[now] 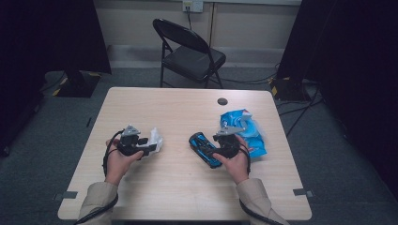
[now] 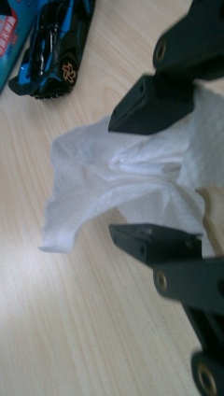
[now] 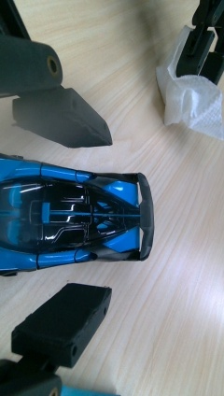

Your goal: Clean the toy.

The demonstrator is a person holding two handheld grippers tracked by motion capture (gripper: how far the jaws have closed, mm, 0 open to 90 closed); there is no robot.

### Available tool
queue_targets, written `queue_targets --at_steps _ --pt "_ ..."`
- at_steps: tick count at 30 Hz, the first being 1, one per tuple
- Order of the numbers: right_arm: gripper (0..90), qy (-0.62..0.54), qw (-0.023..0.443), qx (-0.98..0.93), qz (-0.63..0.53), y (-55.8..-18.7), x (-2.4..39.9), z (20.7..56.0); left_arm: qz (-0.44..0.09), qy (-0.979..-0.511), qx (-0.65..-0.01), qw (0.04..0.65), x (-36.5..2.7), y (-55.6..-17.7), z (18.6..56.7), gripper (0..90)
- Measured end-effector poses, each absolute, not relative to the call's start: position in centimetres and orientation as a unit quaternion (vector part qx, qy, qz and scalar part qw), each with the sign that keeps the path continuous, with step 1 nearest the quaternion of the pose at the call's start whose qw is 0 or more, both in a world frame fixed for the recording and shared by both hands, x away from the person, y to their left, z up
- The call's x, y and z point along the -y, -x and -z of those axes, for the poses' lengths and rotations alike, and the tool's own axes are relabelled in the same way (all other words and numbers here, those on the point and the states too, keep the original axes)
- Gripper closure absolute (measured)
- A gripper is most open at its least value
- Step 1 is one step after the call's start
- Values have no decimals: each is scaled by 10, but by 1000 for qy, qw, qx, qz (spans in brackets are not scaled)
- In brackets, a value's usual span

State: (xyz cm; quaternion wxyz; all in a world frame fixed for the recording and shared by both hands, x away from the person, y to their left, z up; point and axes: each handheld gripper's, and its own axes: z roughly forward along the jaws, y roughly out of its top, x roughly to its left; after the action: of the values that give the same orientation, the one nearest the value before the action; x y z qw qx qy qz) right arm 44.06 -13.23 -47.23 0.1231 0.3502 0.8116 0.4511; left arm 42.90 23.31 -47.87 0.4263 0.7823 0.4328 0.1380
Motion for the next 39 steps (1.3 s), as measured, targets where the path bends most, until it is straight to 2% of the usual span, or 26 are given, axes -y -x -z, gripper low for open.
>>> queue_targets --at_steps 4,9,39 --pt "215 -347 123 -811 -454 -439 132 470 -138 -788 -431 418 -234 -425 475 300" --pt "193 -345 114 -812 -457 -435 131 469 -138 -793 -421 418 -234 -420 469 262" --pt "158 -311 77 -823 -469 -403 150 466 -112 -813 -371 435 -234 -385 460 162"
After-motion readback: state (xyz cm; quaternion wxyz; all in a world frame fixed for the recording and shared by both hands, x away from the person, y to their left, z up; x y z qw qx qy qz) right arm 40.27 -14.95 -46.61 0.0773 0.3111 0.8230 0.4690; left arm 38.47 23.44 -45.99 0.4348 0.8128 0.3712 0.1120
